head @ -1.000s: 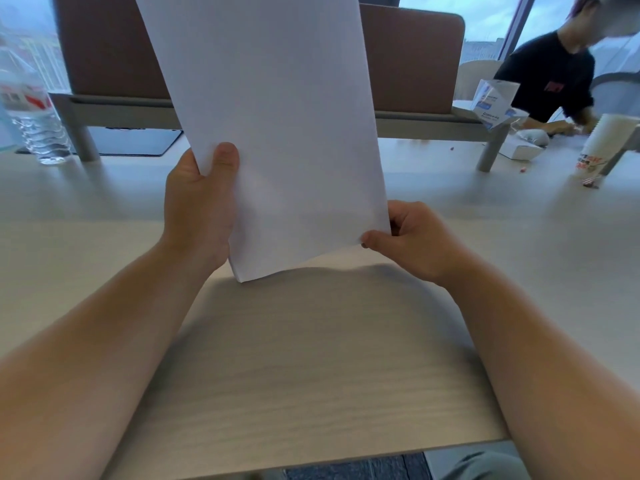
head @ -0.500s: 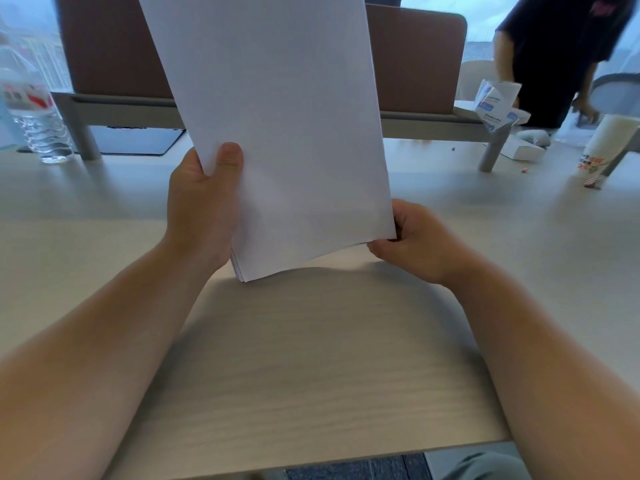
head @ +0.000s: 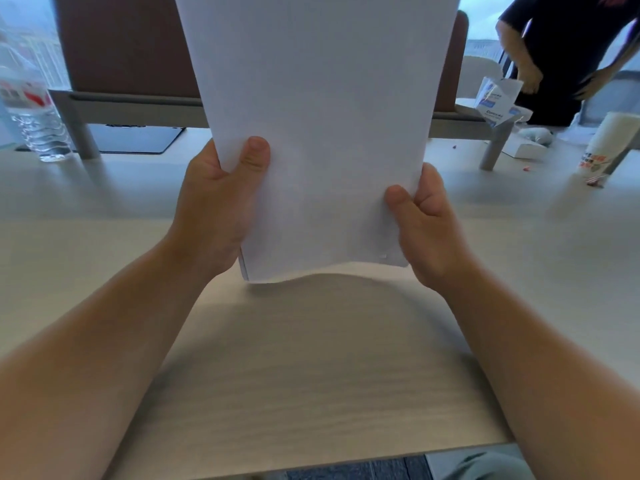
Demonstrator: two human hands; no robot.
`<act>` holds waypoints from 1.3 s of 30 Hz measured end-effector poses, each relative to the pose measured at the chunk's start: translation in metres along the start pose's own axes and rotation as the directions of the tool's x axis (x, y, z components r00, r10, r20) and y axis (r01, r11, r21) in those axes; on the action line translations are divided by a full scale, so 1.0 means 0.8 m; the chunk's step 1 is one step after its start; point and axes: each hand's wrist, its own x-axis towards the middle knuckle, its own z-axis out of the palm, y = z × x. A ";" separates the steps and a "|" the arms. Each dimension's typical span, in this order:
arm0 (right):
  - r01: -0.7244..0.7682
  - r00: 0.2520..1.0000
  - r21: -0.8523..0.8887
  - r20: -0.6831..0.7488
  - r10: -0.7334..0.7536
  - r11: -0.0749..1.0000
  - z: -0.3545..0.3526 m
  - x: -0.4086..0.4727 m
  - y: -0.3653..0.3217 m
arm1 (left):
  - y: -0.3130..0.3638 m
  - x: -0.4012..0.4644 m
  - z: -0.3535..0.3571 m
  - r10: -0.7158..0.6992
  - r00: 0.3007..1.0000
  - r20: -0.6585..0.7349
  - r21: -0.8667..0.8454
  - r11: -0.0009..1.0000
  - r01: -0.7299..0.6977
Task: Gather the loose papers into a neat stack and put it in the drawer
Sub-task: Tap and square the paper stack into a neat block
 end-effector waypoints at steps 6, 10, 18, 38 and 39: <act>-0.005 0.999 0.103 0.036 0.001 0.995 -0.001 -0.002 -0.007 | 0.003 -0.001 0.001 -0.044 0.998 0.039 -0.014 0.999 0.045; -0.023 0.999 0.234 -0.040 0.033 0.972 -0.004 0.001 -0.008 | 0.001 -0.002 -0.003 -0.022 0.995 0.099 -0.013 1.000 0.023; 0.032 0.999 -0.009 -0.040 -0.032 0.999 0.012 -0.009 -0.012 | -0.003 -0.005 0.003 -0.046 0.989 0.142 0.044 0.998 0.040; 0.041 0.995 0.011 -0.097 -0.039 0.999 0.010 -0.008 -0.012 | -0.006 -0.002 0.000 -0.062 0.994 0.088 0.090 0.994 0.054; 0.040 0.994 0.001 -0.102 -0.039 0.999 0.010 -0.007 -0.011 | -0.006 -0.003 -0.001 -0.058 0.993 0.102 0.125 0.991 0.045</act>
